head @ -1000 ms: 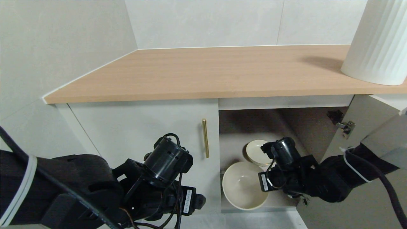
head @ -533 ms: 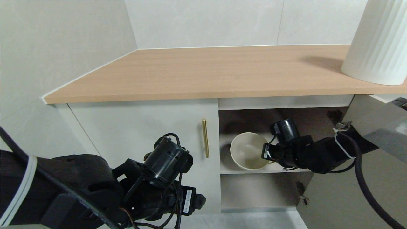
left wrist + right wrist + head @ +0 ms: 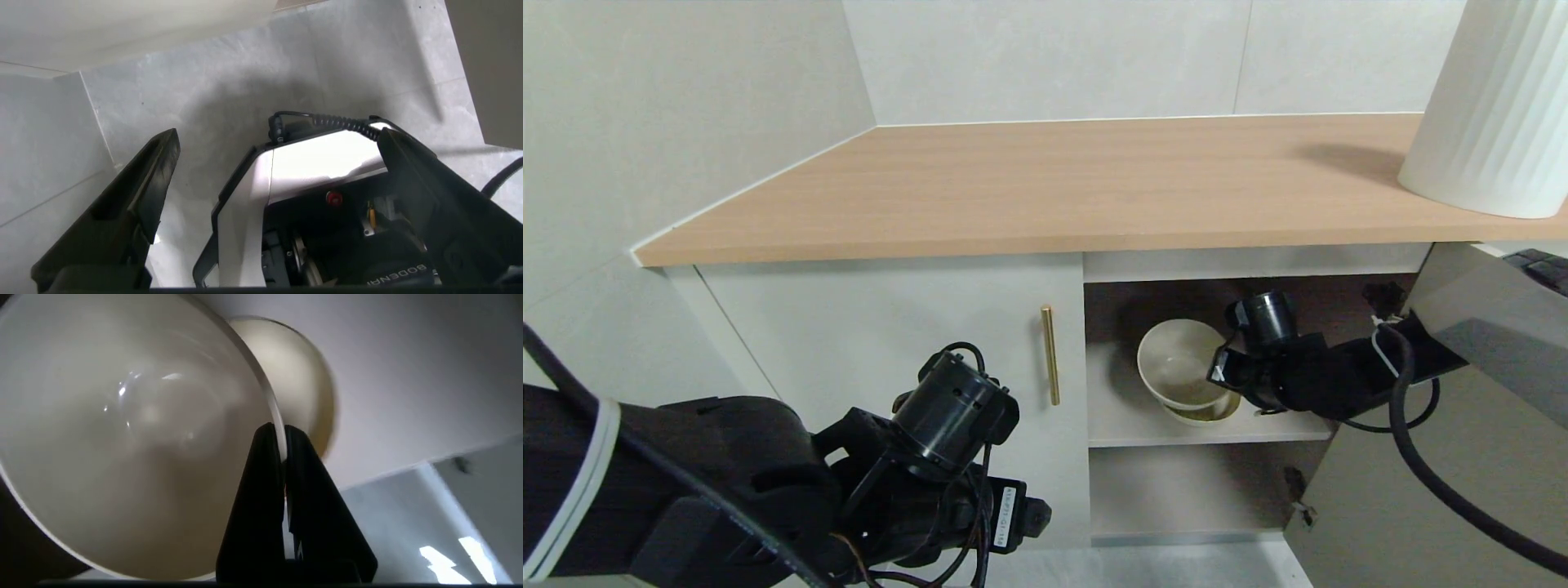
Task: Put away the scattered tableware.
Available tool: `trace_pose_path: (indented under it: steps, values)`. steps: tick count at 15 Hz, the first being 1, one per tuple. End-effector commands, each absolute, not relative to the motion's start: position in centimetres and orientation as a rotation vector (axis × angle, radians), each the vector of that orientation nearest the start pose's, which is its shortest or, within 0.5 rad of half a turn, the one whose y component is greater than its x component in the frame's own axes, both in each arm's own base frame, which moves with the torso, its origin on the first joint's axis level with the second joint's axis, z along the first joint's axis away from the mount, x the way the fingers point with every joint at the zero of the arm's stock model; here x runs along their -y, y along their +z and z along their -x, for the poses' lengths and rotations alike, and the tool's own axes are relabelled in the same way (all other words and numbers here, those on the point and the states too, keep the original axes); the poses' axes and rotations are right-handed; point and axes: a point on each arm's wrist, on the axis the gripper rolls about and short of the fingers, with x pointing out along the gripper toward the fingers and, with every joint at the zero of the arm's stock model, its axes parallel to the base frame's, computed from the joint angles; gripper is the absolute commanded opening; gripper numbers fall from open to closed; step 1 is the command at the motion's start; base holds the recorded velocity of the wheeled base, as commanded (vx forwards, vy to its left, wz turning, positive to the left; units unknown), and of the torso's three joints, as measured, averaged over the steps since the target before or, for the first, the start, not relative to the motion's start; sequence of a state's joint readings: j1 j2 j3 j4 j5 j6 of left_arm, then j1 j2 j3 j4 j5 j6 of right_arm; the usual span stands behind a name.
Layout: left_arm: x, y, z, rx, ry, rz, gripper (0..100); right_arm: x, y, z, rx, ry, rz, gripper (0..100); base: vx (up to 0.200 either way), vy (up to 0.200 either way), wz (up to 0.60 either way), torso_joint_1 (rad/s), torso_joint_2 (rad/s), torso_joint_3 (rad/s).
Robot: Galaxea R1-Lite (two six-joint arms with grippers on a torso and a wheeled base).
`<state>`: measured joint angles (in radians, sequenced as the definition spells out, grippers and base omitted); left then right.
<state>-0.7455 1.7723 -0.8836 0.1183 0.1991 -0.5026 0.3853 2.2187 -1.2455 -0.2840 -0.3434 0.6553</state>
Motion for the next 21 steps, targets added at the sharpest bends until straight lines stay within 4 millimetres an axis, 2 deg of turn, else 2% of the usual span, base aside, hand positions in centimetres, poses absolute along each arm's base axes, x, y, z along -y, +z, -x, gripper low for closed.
trace_pose_path:
  steps: [1,5,16,17,21]
  values:
    - [18.91,11.89,-21.14,-0.994,-0.255,-0.008,100,-14.82,6.69,-39.69,-0.635,-0.195,-0.379,0,0.0,0.0,0.0,0.0,0.0,0.0]
    - [18.92,11.85,-21.15,-0.996,-0.253,-0.008,100,-14.03,6.18,-40.38,-0.625,-0.249,-0.37,0,0.0,0.0,0.0,0.0,0.0,0.0]
    - [18.9,11.94,-21.13,-0.993,-0.254,-0.006,100,-14.07,6.05,-40.32,-0.653,-0.258,-0.354,0,0.0,0.0,0.0,0.0,0.0,0.0]
    - [18.91,11.89,-21.14,-0.995,-0.254,-0.007,100,-14.06,6.01,-40.3,-0.655,-0.258,-0.353,100,0.0,0.0,0.0,0.0,0.0,0.0]
    - [18.9,11.94,-21.13,-0.993,-0.254,-0.006,100,-14.16,6.07,-40.19,-0.656,-0.254,-0.353,100,0.0,0.0,0.0,0.0,0.0,0.0]
